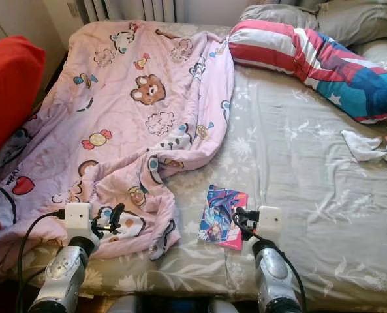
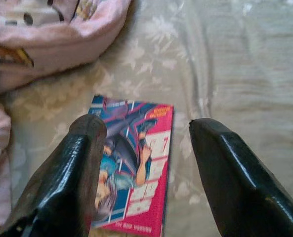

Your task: Clean up the room

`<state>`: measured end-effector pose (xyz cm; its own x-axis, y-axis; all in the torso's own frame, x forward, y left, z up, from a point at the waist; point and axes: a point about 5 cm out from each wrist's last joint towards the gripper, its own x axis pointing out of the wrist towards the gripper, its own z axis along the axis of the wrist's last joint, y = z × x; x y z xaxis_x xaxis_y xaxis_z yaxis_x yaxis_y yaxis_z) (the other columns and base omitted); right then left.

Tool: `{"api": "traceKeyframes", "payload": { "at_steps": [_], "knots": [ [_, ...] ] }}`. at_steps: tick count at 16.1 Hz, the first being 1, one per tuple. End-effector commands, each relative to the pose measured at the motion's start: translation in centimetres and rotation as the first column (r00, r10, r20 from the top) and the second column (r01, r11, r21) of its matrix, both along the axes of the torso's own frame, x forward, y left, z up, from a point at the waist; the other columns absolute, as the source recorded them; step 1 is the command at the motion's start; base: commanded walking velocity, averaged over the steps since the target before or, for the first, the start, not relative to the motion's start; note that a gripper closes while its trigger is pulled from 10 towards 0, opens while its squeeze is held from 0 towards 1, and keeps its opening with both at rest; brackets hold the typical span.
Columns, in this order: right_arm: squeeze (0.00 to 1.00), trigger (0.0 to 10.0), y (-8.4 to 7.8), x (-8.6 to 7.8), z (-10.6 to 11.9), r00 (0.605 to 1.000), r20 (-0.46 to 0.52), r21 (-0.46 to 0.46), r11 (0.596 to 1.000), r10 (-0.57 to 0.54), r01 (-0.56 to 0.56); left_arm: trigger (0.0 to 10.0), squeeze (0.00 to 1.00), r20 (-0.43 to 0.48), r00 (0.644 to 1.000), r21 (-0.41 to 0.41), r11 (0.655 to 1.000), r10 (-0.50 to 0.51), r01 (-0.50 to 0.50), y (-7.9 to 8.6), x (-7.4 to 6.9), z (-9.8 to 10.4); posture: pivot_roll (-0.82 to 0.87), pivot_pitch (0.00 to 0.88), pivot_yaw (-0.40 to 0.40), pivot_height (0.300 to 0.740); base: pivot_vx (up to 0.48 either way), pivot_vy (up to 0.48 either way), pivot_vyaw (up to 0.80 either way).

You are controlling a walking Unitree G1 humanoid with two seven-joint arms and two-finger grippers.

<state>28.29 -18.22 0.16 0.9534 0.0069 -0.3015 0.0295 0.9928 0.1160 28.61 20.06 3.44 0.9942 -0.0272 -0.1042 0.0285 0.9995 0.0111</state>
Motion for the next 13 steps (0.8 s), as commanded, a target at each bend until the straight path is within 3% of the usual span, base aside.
{"api": "traceKeyframes", "payload": {
  "at_steps": [1,3,9,13],
  "knots": [
    [0.0,10.0,0.1,-0.8,-0.98,0.998,-0.057,-0.001,1.0,0.007,-0.007,10.0,0.0,-0.029,1.0,0.004,1.0,-0.005,0.006,-0.05,-0.56,-0.63,0.12,0.257,-0.037,0.701,0.0,0.0,0.0],
    [0.0,10.0,0.0,-0.76,-0.83,0.999,-0.04,0.0,1.0,0.001,-0.001,10.0,0.0,-0.027,1.0,0.006,1.0,-0.009,0.009,-0.11,-0.5,-0.58,0.12,0.258,-0.037,0.681,0.0,0.0,0.0],
    [0.0,10.0,-0.08,-0.8,-0.88,0.999,-0.046,-0.006,1.0,-0.013,0.013,10.0,0.0,-0.031,0.999,0.009,1.0,-0.018,0.018,-0.25,-0.52,-0.59,0.12,0.258,-0.035,0.681,0.0,0.0,0.0],
    [0.0,10.0,-0.43,-0.85,-0.96,0.998,-0.058,-0.026,0.999,-0.04,0.038,10.0,0.0,-0.034,0.999,0.01,1.0,-0.02,0.02,-0.34,-0.51,-0.65,0.12,0.257,-0.035,0.642,0.0,0.0,0.0]
  ]
}}
